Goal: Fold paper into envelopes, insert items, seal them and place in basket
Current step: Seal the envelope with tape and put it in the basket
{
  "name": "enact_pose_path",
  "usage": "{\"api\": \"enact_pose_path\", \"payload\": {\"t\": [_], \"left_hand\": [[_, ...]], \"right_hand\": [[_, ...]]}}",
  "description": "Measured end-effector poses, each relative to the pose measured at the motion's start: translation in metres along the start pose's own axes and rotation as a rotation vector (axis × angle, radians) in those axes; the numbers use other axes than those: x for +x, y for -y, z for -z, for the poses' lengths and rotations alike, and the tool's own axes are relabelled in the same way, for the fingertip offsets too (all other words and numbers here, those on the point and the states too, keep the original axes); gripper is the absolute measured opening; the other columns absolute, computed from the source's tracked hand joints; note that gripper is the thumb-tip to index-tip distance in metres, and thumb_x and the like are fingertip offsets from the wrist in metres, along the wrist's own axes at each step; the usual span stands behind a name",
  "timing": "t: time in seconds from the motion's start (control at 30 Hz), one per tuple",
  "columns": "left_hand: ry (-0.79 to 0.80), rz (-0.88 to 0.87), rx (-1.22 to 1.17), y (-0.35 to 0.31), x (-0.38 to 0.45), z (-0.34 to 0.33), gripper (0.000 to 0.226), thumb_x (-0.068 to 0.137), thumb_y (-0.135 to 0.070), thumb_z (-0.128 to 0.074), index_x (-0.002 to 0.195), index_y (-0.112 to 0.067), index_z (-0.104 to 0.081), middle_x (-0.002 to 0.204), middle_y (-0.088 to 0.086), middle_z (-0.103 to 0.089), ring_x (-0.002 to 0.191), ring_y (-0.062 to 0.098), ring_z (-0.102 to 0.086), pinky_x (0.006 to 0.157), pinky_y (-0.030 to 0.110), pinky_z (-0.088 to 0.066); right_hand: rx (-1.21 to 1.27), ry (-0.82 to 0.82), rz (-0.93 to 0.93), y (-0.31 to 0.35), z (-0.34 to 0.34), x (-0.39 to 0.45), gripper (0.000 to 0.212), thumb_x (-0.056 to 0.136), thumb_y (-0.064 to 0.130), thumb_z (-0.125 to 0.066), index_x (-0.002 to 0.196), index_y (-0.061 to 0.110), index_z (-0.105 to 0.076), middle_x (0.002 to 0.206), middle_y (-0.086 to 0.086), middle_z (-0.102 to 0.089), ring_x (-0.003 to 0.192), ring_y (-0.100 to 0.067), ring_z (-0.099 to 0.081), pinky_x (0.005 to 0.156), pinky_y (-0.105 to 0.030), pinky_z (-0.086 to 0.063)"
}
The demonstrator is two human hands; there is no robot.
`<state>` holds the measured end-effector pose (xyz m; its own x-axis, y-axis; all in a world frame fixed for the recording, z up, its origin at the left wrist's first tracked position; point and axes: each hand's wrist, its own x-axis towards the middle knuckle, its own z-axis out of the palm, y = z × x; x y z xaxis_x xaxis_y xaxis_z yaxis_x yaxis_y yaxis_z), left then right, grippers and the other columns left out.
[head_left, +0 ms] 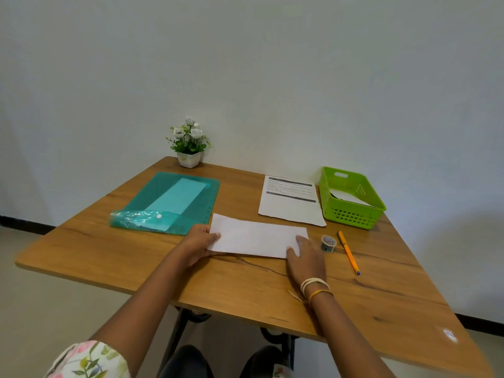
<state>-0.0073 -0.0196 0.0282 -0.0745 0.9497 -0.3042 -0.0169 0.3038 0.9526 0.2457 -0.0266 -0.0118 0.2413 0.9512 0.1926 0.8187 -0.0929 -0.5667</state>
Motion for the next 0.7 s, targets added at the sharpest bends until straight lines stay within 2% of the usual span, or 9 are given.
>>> {"api": "enact_pose_path", "payload": {"t": [0.13, 0.23, 0.3, 0.4, 0.47, 0.5, 0.53, 0.6, 0.7], "left_hand": [[-0.205, -0.179, 0.365, 0.006, 0.015, -0.001, 0.051, 0.089, -0.005, -0.064, 0.137, -0.007, -0.049, 0.129, 0.013, -0.060, 0.110, 0.025, -0.060, 0.089, 0.034, -0.053], [-0.324, -0.325, 0.538, 0.013, 0.013, -0.009, 0.052, 0.088, -0.007, -0.065, 0.138, -0.009, -0.050, 0.137, 0.011, -0.054, 0.124, 0.026, -0.051, 0.103, 0.036, -0.043], [-0.350, -0.417, 0.658, 0.019, 0.009, -0.017, 0.039, 0.091, -0.009, -0.060, 0.130, -0.007, -0.058, 0.136, 0.012, -0.054, 0.126, 0.026, -0.048, 0.103, 0.032, -0.039], [-0.387, -0.527, 0.798, 0.032, 0.002, -0.025, 0.020, 0.095, -0.010, -0.051, 0.104, -0.005, -0.068, 0.131, 0.013, -0.053, 0.119, 0.026, -0.050, 0.088, 0.025, -0.039], [-0.418, -0.606, 0.896, 0.040, 0.001, -0.027, 0.020, 0.094, -0.012, -0.051, 0.076, -0.011, -0.060, 0.124, 0.015, -0.055, 0.107, 0.027, -0.054, 0.081, 0.028, -0.044], [-0.444, -0.639, 0.932, 0.042, 0.002, -0.028, 0.021, 0.092, -0.014, -0.051, 0.072, -0.013, -0.055, 0.122, 0.015, -0.056, 0.105, 0.027, -0.055, 0.081, 0.032, -0.048], [-0.471, -0.659, 0.955, 0.044, 0.003, -0.029, 0.018, 0.092, -0.015, -0.051, 0.075, -0.013, -0.059, 0.123, 0.015, -0.056, 0.106, 0.028, -0.055, 0.084, 0.036, -0.050], [-0.490, -0.686, 0.951, 0.044, 0.002, -0.035, 0.018, 0.092, -0.017, -0.053, 0.099, -0.011, -0.069, 0.131, 0.016, -0.055, 0.117, 0.030, -0.053, 0.095, 0.041, -0.048], [-0.411, -0.693, 0.872, 0.043, -0.002, -0.051, 0.030, 0.095, -0.020, -0.054, 0.121, -0.013, -0.065, 0.137, 0.012, -0.053, 0.124, 0.026, -0.050, 0.100, 0.038, -0.046]], "right_hand": [[-0.212, -0.017, 0.025, -0.003, -0.004, -0.010, 0.050, 0.095, 0.043, -0.040, 0.139, 0.018, -0.047, 0.148, -0.006, -0.041, 0.134, -0.023, -0.038, 0.109, -0.037, -0.036], [-0.261, -0.057, 0.015, -0.002, -0.006, -0.014, 0.051, 0.096, 0.045, -0.038, 0.139, 0.019, -0.046, 0.146, -0.006, -0.043, 0.133, -0.022, -0.039, 0.107, -0.037, -0.038], [-0.276, -0.071, 0.020, -0.003, -0.005, -0.017, 0.051, 0.096, 0.045, -0.038, 0.138, 0.019, -0.047, 0.145, -0.006, -0.043, 0.133, -0.022, -0.039, 0.107, -0.037, -0.038], [-0.225, -0.117, 0.049, -0.006, 0.000, -0.017, 0.046, 0.094, 0.043, -0.044, 0.131, 0.018, -0.054, 0.135, -0.005, -0.053, 0.122, -0.022, -0.048, 0.099, -0.036, -0.043], [-0.121, -0.215, 0.032, -0.009, 0.006, -0.015, 0.039, 0.092, 0.034, -0.052, 0.125, 0.015, -0.059, 0.124, -0.008, -0.058, 0.111, -0.024, -0.053, 0.091, -0.035, -0.047], [-0.087, -0.272, 0.008, -0.011, 0.010, -0.012, 0.036, 0.090, 0.028, -0.056, 0.123, 0.013, -0.059, 0.121, -0.011, -0.058, 0.108, -0.026, -0.053, 0.088, -0.036, -0.047], [-0.065, -0.318, -0.021, -0.014, 0.015, -0.008, 0.034, 0.088, 0.021, -0.057, 0.121, 0.012, -0.057, 0.118, -0.014, -0.057, 0.106, -0.029, -0.053, 0.087, -0.038, -0.047], [-0.026, -0.344, -0.075, -0.022, 0.023, 0.001, 0.030, 0.086, 0.011, -0.056, 0.116, 0.013, -0.056, 0.110, -0.017, -0.056, 0.102, -0.033, -0.052, 0.085, -0.042, -0.047], [-0.055, -0.257, -0.132, -0.032, 0.029, 0.013, 0.027, 0.090, 0.014, -0.053, 0.117, 0.018, -0.058, 0.111, -0.017, -0.055, 0.106, -0.035, -0.051, 0.085, -0.042, -0.046]]}}
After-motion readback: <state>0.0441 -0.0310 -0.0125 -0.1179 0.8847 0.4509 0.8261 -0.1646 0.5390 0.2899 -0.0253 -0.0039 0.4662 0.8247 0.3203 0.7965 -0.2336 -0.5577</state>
